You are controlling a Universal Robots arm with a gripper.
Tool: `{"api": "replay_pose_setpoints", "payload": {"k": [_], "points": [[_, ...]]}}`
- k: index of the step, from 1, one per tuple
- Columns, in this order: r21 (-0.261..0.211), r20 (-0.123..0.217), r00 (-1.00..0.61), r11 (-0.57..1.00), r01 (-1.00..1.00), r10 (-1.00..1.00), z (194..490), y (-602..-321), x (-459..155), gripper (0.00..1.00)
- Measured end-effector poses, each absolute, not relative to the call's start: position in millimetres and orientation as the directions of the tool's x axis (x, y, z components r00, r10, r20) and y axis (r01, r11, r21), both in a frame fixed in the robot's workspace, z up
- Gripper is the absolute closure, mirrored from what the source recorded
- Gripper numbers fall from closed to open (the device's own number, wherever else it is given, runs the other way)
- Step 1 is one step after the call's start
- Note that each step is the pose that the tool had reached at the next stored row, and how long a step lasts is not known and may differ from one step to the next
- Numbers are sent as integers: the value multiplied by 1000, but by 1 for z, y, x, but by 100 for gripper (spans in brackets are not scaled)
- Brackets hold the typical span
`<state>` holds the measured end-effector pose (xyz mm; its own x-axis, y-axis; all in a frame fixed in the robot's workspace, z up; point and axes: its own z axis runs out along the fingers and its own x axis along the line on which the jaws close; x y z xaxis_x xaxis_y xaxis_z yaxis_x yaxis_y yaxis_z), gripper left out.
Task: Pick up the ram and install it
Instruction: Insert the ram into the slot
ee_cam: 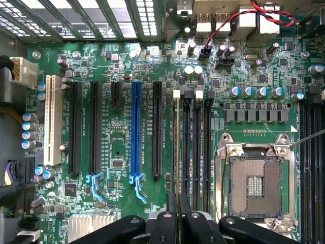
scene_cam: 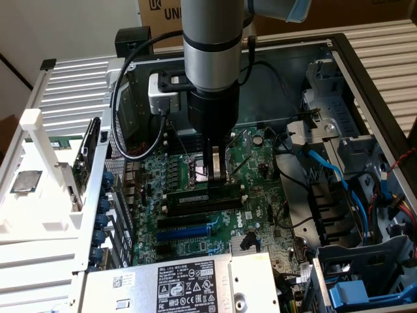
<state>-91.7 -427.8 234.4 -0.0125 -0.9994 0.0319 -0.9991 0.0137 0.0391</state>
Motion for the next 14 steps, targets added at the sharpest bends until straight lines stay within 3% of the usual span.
{"api": "replay_pose_setpoints", "payload": {"k": [14], "points": [[39,32,-12,14,-999,-999,233,-428,-92,88]]}}
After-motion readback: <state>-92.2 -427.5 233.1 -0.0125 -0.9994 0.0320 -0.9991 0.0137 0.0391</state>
